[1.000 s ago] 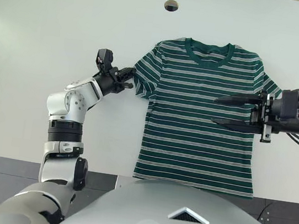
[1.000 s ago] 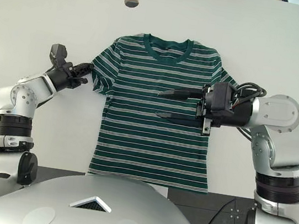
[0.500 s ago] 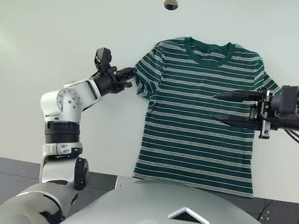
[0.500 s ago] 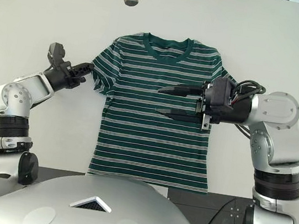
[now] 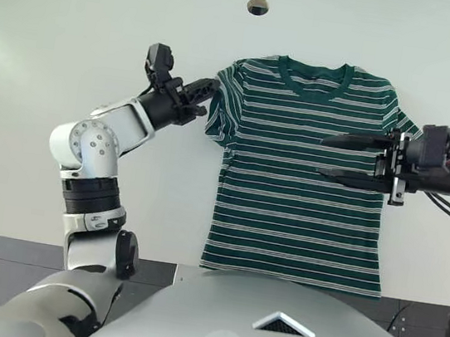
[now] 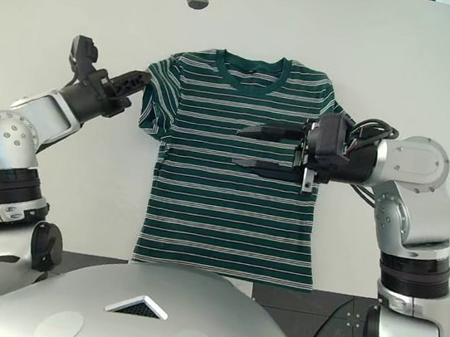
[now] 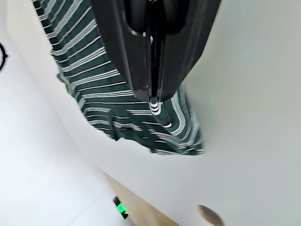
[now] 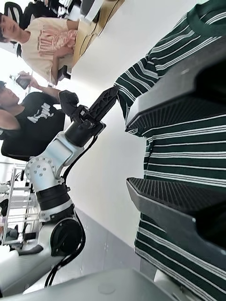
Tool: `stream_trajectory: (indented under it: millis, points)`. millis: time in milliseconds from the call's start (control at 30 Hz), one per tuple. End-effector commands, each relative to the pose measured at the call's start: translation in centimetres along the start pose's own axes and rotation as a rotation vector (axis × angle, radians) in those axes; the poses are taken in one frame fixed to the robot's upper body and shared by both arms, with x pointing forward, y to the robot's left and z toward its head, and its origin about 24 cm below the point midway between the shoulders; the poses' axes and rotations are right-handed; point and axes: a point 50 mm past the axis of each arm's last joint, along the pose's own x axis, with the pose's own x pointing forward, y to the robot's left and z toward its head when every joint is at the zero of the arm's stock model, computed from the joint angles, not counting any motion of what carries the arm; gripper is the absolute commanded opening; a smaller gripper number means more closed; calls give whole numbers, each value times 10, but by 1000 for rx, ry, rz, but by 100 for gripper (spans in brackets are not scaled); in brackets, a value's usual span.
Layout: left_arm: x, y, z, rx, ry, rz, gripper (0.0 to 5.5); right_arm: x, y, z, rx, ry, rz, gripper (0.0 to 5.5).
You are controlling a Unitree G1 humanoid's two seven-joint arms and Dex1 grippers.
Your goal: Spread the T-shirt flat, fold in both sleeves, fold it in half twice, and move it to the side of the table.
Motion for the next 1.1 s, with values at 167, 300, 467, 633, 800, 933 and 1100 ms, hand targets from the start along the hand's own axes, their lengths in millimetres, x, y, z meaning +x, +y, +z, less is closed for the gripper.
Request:
stream_trajectory:
  millis: [167,300,467,633,800,933,1100]
  points:
    - [24,-18,-7,-17,31,-54,14,-8,-7,2,-21,15,-83,193]
    - [37,-24,-9,-39,32,-73,14,-14,-9,1,-12,10,-139,193]
    - [56,-21,-13,-80,41,-63,14,-20,-10,0,-11,2,-178,193]
    - [65,-13,-25,-75,79,-33,29,-24,-12,2,-10,-4,-223,193]
    - [65,-12,-26,-72,78,-52,107,-39,-30,-8,86,7,-436,193]
    - [65,-18,-23,-89,41,-109,157,-68,-46,-35,225,146,-698,193]
    - [58,-33,-14,-101,-50,-190,231,-106,-49,-81,334,414,-938,261]
